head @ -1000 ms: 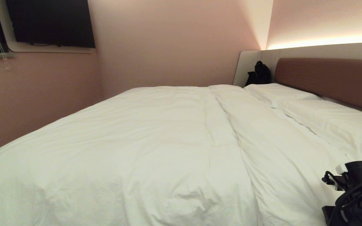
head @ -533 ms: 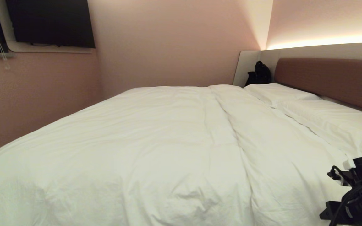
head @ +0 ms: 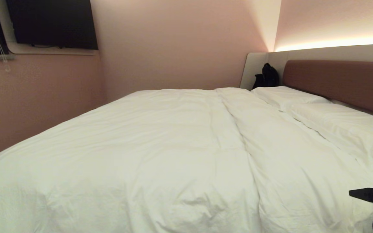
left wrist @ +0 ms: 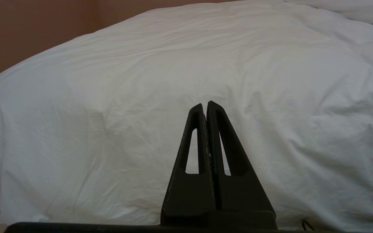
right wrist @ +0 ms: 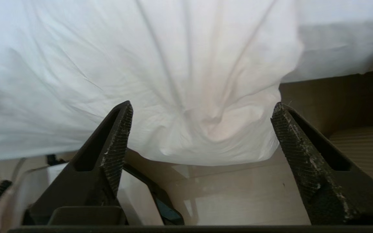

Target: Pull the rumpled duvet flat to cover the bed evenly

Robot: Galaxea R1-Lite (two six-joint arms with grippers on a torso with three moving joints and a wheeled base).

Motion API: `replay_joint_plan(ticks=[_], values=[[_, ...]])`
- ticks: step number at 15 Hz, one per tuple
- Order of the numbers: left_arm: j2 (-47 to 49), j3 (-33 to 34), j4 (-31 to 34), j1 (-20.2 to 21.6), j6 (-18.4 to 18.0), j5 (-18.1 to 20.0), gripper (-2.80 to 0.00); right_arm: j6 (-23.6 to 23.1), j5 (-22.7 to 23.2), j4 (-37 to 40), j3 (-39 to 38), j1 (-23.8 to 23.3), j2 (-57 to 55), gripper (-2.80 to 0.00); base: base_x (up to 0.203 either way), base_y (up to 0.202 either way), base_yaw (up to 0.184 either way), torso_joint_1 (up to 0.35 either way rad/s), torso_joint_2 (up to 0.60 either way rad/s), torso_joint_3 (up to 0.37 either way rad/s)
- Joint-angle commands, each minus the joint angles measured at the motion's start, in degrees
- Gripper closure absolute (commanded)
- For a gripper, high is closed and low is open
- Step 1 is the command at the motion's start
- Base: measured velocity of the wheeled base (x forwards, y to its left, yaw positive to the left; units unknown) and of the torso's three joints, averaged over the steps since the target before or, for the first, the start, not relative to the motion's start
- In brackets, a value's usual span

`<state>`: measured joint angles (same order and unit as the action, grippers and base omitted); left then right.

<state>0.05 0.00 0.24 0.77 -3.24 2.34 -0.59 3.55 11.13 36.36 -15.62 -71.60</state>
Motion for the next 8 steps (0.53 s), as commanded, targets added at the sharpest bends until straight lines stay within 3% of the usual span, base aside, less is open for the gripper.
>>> replay_joint_plan(ticks=[1, 2, 5, 6, 8], values=[[0.0, 0.0, 0.0, 0.0, 0.0, 0.0, 0.00, -4.4, 16.5, 8.5, 3.6, -7.5, 1.9, -2.80, 0.000, 0.000, 0.000, 0.000, 0.00, 0.000], [0.0, 0.0, 0.0, 0.0, 0.0, 0.0, 0.00, -6.9, 20.9, 8.5, 4.5, -10.0, 0.6, -2.80, 0.000, 0.000, 0.000, 0.000, 0.00, 0.000], [0.0, 0.0, 0.0, 0.0, 0.0, 0.0, 0.00, -15.1, 33.3, 9.5, 7.2, -24.0, -2.1, -2.80, 0.000, 0.000, 0.000, 0.000, 0.00, 0.000], [0.0, 0.0, 0.0, 0.0, 0.0, 0.0, 0.00, -16.8, 35.8, 9.7, 8.5, -27.7, -2.7, -2.80, 0.000, 0.000, 0.000, 0.000, 0.00, 0.000], [0.0, 0.0, 0.0, 0.0, 0.0, 0.0, 0.00, -18.0, 37.5, 9.9, 11.3, -30.8, -6.3, -2.80, 0.000, 0.000, 0.000, 0.000, 0.00, 0.000]])
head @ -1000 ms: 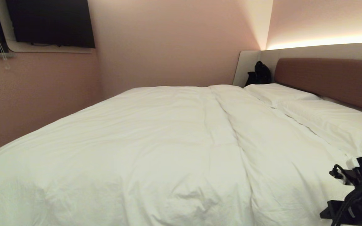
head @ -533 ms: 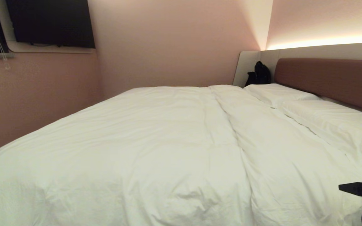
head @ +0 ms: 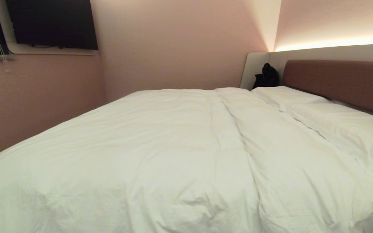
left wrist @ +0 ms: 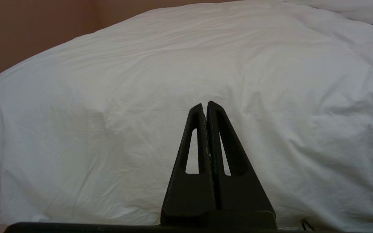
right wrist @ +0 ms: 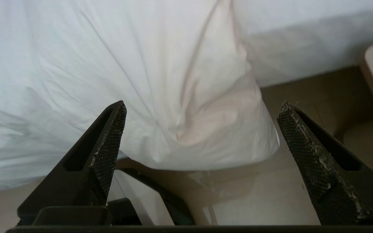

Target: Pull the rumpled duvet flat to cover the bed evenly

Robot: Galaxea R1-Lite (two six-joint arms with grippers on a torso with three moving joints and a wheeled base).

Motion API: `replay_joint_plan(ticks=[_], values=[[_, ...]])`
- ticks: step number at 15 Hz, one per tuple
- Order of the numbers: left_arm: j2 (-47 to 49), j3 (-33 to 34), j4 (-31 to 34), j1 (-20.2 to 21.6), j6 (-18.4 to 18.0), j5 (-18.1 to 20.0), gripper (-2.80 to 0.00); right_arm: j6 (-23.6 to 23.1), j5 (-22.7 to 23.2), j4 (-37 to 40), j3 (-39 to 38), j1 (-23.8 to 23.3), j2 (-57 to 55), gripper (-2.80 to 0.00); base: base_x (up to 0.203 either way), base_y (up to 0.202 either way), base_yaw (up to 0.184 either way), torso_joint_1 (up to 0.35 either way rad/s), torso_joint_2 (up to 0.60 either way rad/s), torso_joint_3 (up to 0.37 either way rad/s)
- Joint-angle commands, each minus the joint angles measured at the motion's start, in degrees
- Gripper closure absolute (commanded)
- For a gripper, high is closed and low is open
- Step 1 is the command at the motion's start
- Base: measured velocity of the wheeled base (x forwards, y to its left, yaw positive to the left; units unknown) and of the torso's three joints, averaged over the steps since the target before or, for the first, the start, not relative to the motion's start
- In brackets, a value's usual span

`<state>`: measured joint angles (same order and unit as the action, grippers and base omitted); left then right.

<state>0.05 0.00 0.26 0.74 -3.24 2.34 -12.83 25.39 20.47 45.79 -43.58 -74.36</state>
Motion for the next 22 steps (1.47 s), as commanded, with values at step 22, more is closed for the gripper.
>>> replay_joint_plan(ticks=[22], values=[[0.0, 0.0, 0.0, 0.0, 0.0, 0.0, 0.00, -36.1, 15.0, 2.6, 21.7, -7.6, -42.4, 0.00, 0.000, 0.000, 0.000, 0.000, 0.00, 0.000]])
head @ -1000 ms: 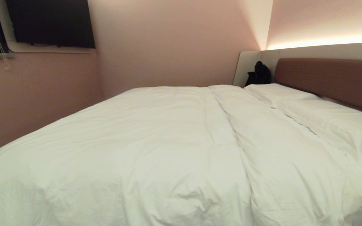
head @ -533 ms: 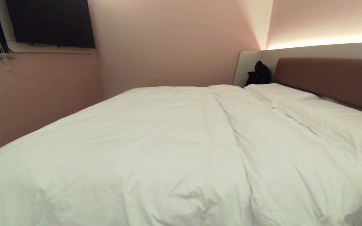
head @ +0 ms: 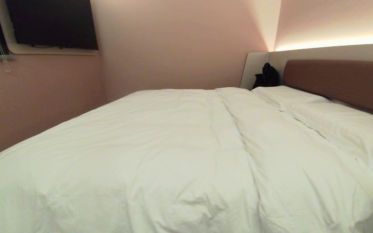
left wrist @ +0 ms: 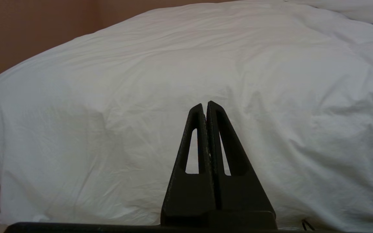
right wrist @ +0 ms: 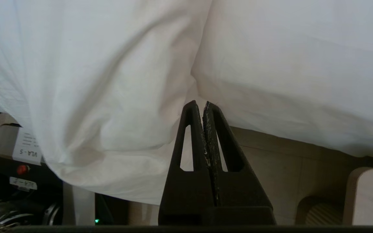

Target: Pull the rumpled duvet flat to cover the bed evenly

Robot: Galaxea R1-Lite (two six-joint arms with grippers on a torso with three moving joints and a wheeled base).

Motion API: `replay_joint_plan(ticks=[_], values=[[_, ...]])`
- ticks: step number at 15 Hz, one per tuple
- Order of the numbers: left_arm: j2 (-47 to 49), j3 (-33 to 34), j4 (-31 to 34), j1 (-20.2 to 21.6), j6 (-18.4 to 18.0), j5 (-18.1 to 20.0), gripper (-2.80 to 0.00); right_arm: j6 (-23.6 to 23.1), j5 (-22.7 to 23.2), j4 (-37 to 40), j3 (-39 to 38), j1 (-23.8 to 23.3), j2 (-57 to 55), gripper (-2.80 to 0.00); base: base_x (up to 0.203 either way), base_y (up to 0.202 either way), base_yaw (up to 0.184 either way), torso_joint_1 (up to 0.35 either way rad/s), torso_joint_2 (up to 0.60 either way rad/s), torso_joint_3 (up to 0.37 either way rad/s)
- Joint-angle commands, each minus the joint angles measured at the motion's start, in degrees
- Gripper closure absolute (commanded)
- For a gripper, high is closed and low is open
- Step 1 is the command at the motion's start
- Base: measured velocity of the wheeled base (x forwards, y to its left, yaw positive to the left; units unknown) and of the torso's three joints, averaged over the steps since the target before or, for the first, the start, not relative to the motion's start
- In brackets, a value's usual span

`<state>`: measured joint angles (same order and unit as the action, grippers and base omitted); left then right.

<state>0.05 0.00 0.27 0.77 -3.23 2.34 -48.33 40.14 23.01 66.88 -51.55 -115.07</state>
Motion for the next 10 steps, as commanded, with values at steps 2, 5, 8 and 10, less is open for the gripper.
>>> replay_joint_plan(ticks=[2, 5, 8, 10], values=[[0.0, 0.0, 0.0, 0.0, 0.0, 0.0, 0.00, -0.6, 0.2, 0.1, 1.1, 0.9, -2.4, 0.00, 0.000, 0.000, 0.000, 0.000, 0.00, 0.000], [0.0, 0.0, 0.0, 0.0, 0.0, 0.0, 0.00, -0.5, -0.8, 0.0, 1.0, 1.5, -2.7, 0.00, 0.000, 0.000, 0.000, 0.000, 0.00, 0.000], [0.0, 0.0, 0.0, 0.0, 0.0, 0.0, 0.00, -0.3, -0.6, 0.5, -1.6, 1.3, 0.6, 0.00, 0.000, 0.000, 0.000, 0.000, 0.00, 0.000], [0.0, 0.0, 0.0, 0.0, 0.0, 0.0, 0.00, 0.5, -0.5, 0.7, -3.6, 1.3, 5.4, 0.00, 0.000, 0.000, 0.000, 0.000, 0.00, 0.000]])
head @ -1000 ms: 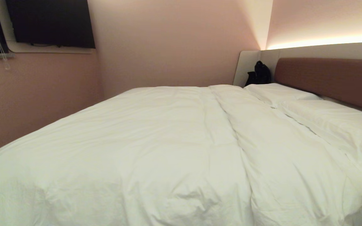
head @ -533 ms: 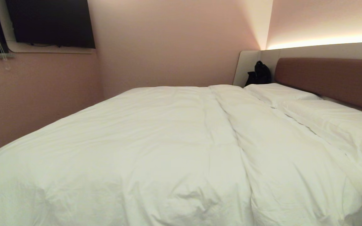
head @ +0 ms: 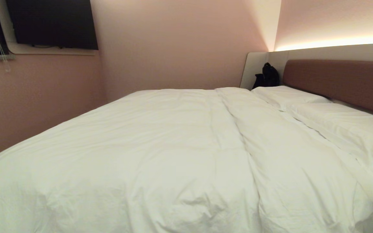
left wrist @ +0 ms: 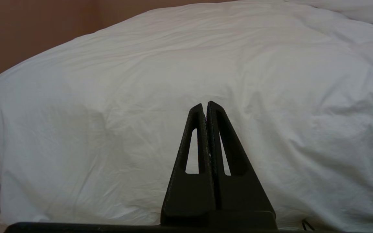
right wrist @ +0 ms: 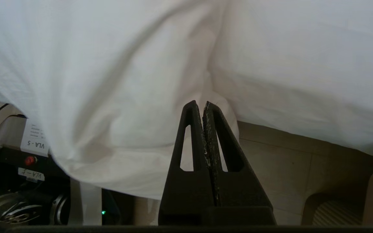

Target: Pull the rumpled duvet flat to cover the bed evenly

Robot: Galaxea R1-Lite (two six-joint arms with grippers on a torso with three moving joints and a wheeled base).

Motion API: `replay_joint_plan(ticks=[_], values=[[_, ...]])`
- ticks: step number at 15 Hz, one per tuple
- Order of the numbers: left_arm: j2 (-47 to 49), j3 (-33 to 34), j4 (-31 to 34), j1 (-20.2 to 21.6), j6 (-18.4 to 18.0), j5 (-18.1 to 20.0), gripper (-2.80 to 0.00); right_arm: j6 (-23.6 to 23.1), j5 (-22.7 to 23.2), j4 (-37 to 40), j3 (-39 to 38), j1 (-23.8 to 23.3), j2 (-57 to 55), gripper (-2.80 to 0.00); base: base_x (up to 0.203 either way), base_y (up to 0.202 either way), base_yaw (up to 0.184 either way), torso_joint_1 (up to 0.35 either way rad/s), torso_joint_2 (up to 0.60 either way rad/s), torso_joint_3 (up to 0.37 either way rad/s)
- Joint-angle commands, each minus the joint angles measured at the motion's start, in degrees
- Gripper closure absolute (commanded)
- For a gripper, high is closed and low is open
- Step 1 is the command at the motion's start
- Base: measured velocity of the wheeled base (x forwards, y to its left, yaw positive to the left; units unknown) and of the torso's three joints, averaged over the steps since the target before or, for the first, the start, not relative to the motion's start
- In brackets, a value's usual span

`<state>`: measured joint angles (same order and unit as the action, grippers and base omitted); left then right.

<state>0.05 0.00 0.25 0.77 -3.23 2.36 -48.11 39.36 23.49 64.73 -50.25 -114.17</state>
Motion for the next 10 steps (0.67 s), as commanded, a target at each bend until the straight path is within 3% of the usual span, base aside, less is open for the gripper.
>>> replay_joint_plan(ticks=[1, 3, 5, 10], values=[[0.0, 0.0, 0.0, 0.0, 0.0, 0.0, 0.00, 1.6, 0.3, 0.5, -2.3, 0.0, 7.1, 0.00, 0.000, 0.000, 0.000, 0.000, 0.00, 0.000], [0.0, 0.0, 0.0, 0.0, 0.0, 0.0, 0.00, 8.2, 0.2, 2.1, -1.8, 1.0, 14.5, 0.00, 0.000, 0.000, 0.000, 0.000, 0.00, 0.000], [0.0, 0.0, 0.0, 0.0, 0.0, 0.0, 0.00, 18.6, -1.3, 4.9, -0.1, 4.0, 23.3, 0.00, 0.000, 0.000, 0.000, 0.000, 0.00, 0.000], [0.0, 0.0, 0.0, 0.0, 0.0, 0.0, 0.00, 37.9, -9.7, 17.7, 1.0, 18.6, 43.9, 0.00, 0.000, 0.000, 0.000, 0.000, 0.00, 0.000]])
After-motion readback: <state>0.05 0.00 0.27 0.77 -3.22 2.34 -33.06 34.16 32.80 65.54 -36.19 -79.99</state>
